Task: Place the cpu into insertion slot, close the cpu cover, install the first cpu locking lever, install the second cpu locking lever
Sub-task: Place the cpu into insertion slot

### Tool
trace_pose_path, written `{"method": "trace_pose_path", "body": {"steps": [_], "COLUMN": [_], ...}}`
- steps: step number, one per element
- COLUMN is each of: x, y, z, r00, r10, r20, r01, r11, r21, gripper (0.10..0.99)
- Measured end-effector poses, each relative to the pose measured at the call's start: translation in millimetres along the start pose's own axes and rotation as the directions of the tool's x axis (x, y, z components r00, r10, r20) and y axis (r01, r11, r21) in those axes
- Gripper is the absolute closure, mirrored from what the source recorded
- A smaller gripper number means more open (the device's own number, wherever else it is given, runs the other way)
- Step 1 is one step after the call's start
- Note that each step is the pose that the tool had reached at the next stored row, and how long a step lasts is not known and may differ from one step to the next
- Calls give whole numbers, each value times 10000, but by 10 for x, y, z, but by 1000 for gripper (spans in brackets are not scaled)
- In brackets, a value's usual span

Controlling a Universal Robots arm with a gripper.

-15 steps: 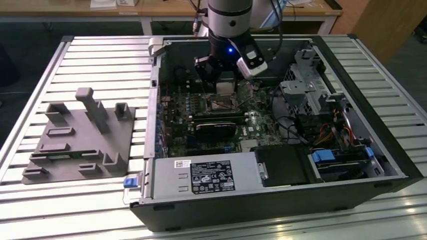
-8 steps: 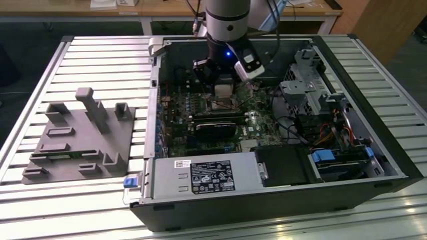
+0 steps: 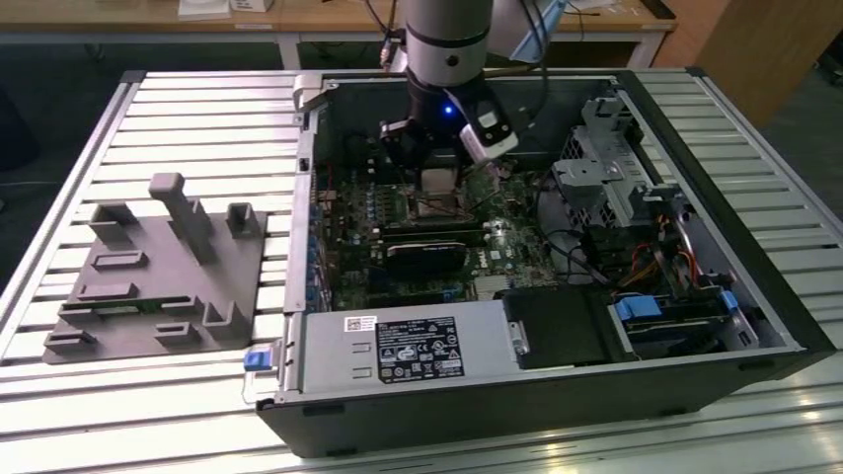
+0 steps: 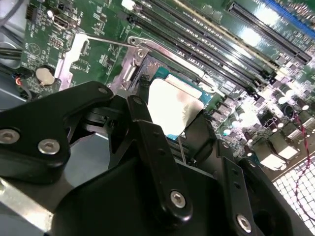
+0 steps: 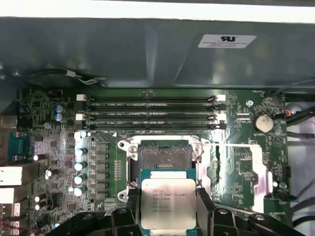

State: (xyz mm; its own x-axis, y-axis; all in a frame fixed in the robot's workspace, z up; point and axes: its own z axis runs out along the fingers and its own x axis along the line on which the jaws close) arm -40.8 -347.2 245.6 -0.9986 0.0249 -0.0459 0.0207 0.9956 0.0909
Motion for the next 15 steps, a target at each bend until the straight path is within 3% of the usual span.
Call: {"method": "trace_pose_path", "body": {"steps": [6,15], "x": [-1,-29], "y": [42,59], "z": [60,82], "r00": [9999,9999], "r10": [16,31], "r20": [-151,-152], "r01": [-15,-31], "r11": [10000,10000], "r21": [6,7], "gripper": [545,545]}}
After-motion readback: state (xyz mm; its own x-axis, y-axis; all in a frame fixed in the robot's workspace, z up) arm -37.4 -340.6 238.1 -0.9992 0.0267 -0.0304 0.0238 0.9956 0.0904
